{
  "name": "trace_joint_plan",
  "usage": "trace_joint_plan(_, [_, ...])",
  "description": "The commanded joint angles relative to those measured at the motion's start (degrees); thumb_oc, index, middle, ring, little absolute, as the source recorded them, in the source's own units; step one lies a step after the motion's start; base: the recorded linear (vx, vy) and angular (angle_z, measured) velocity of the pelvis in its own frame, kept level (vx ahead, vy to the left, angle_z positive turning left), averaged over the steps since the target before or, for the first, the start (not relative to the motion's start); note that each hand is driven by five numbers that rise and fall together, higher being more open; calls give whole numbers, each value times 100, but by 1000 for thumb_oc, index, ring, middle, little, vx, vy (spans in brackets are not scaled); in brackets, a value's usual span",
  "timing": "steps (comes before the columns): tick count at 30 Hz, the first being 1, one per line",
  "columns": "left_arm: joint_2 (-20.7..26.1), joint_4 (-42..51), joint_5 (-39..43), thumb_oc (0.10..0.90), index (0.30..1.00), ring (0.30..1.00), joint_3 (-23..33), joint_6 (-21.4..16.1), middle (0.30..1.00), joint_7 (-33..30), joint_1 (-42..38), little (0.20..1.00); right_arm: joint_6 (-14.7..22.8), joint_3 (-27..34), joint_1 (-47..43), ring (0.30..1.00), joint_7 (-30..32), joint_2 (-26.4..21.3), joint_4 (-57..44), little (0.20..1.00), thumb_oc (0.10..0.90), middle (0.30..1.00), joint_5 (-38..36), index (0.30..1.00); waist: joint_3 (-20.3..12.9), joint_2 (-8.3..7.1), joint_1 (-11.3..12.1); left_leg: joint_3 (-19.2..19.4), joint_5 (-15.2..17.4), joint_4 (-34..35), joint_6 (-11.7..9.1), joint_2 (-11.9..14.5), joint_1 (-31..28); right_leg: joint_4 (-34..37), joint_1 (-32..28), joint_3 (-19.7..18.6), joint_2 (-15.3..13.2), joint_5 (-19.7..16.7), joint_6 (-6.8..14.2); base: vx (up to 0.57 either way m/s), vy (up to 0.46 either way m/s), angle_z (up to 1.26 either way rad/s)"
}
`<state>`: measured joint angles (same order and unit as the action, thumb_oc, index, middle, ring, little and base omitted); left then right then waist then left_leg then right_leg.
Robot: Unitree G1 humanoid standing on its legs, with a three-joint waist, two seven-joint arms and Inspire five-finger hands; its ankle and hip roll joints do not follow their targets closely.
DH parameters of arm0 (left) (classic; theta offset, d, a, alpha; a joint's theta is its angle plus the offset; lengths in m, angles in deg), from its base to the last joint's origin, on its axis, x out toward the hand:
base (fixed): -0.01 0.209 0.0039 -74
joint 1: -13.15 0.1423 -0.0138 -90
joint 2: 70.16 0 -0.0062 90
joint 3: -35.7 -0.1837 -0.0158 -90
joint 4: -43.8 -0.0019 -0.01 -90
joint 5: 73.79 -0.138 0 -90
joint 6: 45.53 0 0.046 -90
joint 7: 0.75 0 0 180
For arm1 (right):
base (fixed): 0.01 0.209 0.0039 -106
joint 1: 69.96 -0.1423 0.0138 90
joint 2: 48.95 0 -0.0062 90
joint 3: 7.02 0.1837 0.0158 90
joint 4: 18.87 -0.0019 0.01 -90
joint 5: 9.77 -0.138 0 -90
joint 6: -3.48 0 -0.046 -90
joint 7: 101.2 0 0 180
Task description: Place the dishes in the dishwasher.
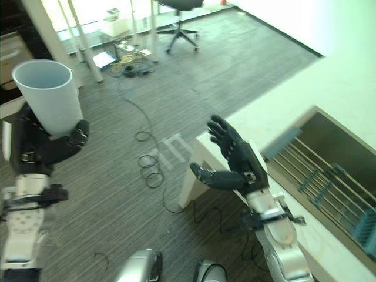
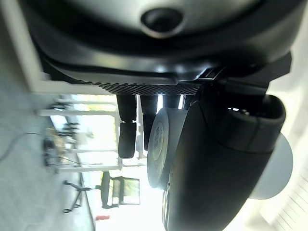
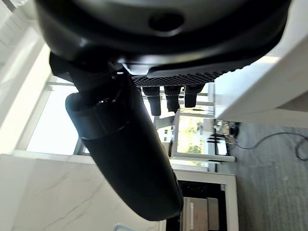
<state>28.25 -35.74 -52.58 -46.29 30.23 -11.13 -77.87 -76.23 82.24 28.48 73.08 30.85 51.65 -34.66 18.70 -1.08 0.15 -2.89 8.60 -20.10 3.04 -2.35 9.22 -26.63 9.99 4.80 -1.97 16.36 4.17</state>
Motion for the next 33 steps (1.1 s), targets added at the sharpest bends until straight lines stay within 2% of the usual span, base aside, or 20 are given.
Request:
trace_joint_plan(1, [355,930,-206,400,300,300,-63,-948,300,41,-179,300,746,241,-828,900,126,-121,-382,900,800,900,-142,900,-611,-112,101,601,74,292,-176,219,-270,944,-557,498,-272,-873,102,85,-255,84])
trace_joint_plan(2, [347,1005,-217,400,300,300,-59,-946,300,30,-134,300,688,213,-890,900,196,-164,-396,900,800,900,-122,900,-622,-113,152,604,66,292,-196,218,-283,944,-576,518,-278,-836,79,181,-383,43])
trace_joint_plan(3, [367,1236,-177,400,300,300,13,-811,300,-54,-15,300,452,104,-1044,900,351,-229,-453,900,800,900,-57,900,-637,-98,298,649,-57,292,-321,233,-315,944,-663,623,-353,-723,-10,155,-297,31])
trace_joint_plan(7, [357,1339,-107,400,300,300,14,-735,300,-128,25,300,322,79,-1038,900,447,-262,-512,900,800,900,-14,900,-613,-70,322,845,-196,292,-444,378,-236,944,-729,716,-415,-693,-43,31,-100,32])
trace_joint_plan(9, [332,1321,-2,400,300,300,-66,-795,300,-87,-55,300,313,267,-949,900,449,-343,-519,900,800,900,-16,900,-672,-109,78,1787,-156,292,-603,986,-455,944,-819,1049,-693,-599,-34,8,47,60])
trace_joint_plan(10, [337,1287,30,400,300,300,-94,-812,300,-143,-118,300,329,333,-977,900,403,-399,-477,900,800,900,-51,900,-684,-122,9,1981,-156,292,-612,1063,-558,944,-800,1116,-786,-625,-39,-3,202,123])
trace_joint_plan(12, [369,1182,110,400,300,300,-136,-873,300,-290,-271,300,364,397,-1118,900,321,-484,-344,900,800,900,-89,900,-714,-14,-111,2040,0,292,-668,1162,-664,944,-753,1166,-853,-642,39,-111,282,111])
trace_joint_plan(14, [356,1117,134,400,300,300,-144,-950,300,-327,-337,300,388,401,-1165,900,338,-446,-275,900,800,900,-60,900,-733,58,-158,2169,-88,292,-665,1231,-591,944,-663,1277,-920,-765,52,-96,305,68])
trace_joint_plan(15, [330,1094,64,400,300,300,-112,-1002,300,-380,-327,300,367,391,-1144,900,369,-298,-258,900,800,900,20,900,-794,147,-191,2235,27,292,-694,1290,-608,944,-672,1402,-1039,-816,207,22,464,68])
trace_joint_plan(17, [366,1100,-94,400,300,300,-53,-938,300,-359,-251,300,363,395,-954,900,382,-31,-329,900,800,900,45,900,-881,141,-103,2042,188,292,-664,1157,-577,944,-688,1611,-1263,-944,448,20,380,64])
trace_joint_plan(19, [392,1111,-59,400,300,300,-13,-928,300,-288,-225,300,387,378,-884,900,383,58,-382,900,800,900,123,900,-880,101,-51,1970,253,292,-642,1115,-577,944,-693,1685,-1355,-1011,509,0,105,47])
trace_joint_plan(25, [459,1126,-141,400,300,300,-22,-892,300,-162,-313,300,397,224,-1024,900,475,208,-364,900,800,900,156,900,-855,2,134,1747,386,292,-505,959,-564,944,-703,1843,-1513,-1137,536,-19,54,30])
trace_joint_plan(33, [479,1114,-90,400,300,300,-45,-832,300,-115,-336,300,393,143,-1019,900,488,180,-399,900,800,900,167,900,-870,-34,140,1761,381,292,-508,994,-568,944,-675,1801,-1488,-1125,540,-4,-24,-3])
